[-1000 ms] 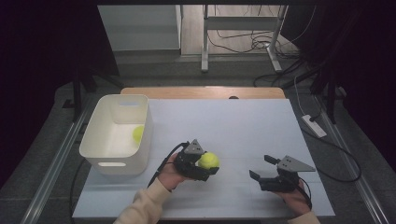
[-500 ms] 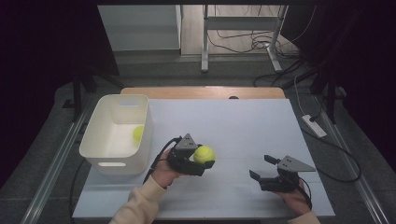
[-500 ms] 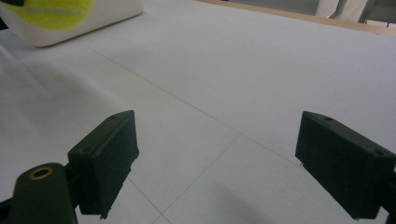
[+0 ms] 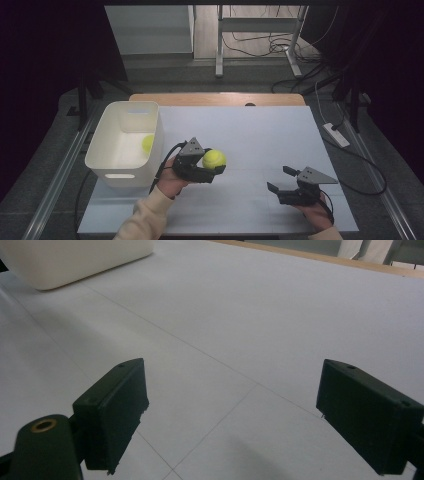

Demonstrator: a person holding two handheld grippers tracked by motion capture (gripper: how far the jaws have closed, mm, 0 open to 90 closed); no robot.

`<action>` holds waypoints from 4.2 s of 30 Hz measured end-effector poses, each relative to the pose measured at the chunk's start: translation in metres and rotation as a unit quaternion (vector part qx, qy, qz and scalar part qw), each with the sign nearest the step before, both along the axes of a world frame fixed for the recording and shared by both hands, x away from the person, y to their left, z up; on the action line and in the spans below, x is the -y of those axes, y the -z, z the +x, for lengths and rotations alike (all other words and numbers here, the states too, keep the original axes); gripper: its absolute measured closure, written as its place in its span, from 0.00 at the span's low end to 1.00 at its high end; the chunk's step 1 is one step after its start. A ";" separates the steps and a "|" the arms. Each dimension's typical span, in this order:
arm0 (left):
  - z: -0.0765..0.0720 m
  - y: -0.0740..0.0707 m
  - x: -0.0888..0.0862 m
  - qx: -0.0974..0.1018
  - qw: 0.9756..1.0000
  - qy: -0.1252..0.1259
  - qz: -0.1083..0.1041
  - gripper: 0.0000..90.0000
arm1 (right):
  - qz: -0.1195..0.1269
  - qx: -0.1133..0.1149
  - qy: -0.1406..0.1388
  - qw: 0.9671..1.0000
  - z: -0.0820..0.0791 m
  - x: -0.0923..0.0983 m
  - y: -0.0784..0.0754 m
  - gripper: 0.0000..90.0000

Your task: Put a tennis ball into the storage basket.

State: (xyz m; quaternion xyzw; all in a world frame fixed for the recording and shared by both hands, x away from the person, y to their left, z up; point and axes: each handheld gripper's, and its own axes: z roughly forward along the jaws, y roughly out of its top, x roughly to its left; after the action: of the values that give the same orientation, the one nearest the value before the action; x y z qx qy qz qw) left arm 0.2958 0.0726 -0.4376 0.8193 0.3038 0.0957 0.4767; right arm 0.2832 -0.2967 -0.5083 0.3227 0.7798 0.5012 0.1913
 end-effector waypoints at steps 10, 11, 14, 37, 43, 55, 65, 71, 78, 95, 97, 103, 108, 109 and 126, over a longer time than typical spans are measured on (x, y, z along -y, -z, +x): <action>-0.001 -0.009 -0.006 0.011 1.000 -0.009 -0.008 0.29 | 0.000 0.001 0.000 1.000 0.000 0.000 0.000 0.15; -0.001 -0.010 -0.008 0.013 1.000 -0.011 -0.011 0.29 | 0.000 0.001 0.000 1.000 0.000 0.000 0.000 0.15; -0.001 -0.013 -0.011 0.017 1.000 -0.015 -0.013 0.29 | 0.001 0.001 0.000 1.000 0.000 0.000 0.000 0.15; -0.002 -0.028 -0.032 0.039 0.998 -0.044 -0.038 0.29 | 0.001 0.002 0.002 1.000 0.000 0.000 0.000 0.15; -0.001 -0.030 -0.037 0.042 0.997 -0.054 -0.041 0.29 | 0.001 0.002 0.002 1.000 0.000 0.000 0.000 0.15; -0.001 -0.038 -0.048 0.053 0.995 -0.071 -0.049 0.29 | 0.003 0.002 0.002 1.000 0.000 0.000 0.000 0.15; 0.000 -0.045 -0.056 0.062 0.993 -0.083 -0.051 0.29 | 0.003 0.002 0.002 1.000 0.000 0.000 -0.001 0.15; 0.000 -0.049 -0.061 0.068 0.992 -0.092 -0.055 0.29 | 0.002 0.003 0.002 1.000 0.000 0.000 0.000 0.15; 0.001 -0.053 -0.065 0.073 0.991 -0.101 -0.055 0.29 | 0.002 0.004 0.002 1.000 0.000 0.000 -0.001 0.15; 0.005 -0.057 -0.077 0.074 0.988 -0.125 -0.056 0.29 | 0.002 0.003 0.003 1.000 0.000 0.000 -0.001 0.15; 0.005 -0.057 -0.079 0.075 0.987 -0.129 -0.056 0.29 | 0.002 0.003 0.003 1.000 0.000 0.000 -0.001 0.15; 0.006 -0.059 -0.084 0.077 0.986 -0.140 -0.056 0.29 | 0.002 0.003 0.003 1.000 0.000 0.000 -0.001 0.15; 0.007 -0.059 -0.090 0.078 0.984 -0.152 -0.059 0.29 | 0.002 0.003 0.003 1.000 0.000 0.000 -0.001 0.15; 0.007 -0.059 -0.091 0.079 0.983 -0.154 -0.059 0.29 | 0.002 0.003 0.003 1.000 0.000 0.000 -0.001 0.15; 0.008 -0.063 -0.106 0.081 0.978 -0.179 -0.063 0.29 | 0.003 0.004 0.003 1.000 0.000 0.000 -0.001 0.15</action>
State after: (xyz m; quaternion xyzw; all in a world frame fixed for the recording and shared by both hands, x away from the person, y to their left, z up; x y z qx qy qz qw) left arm 0.3035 0.1788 -0.3747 0.7094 0.4111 0.2261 0.5260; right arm 0.2830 -0.2968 -0.5075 0.3240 0.7767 0.5037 0.1952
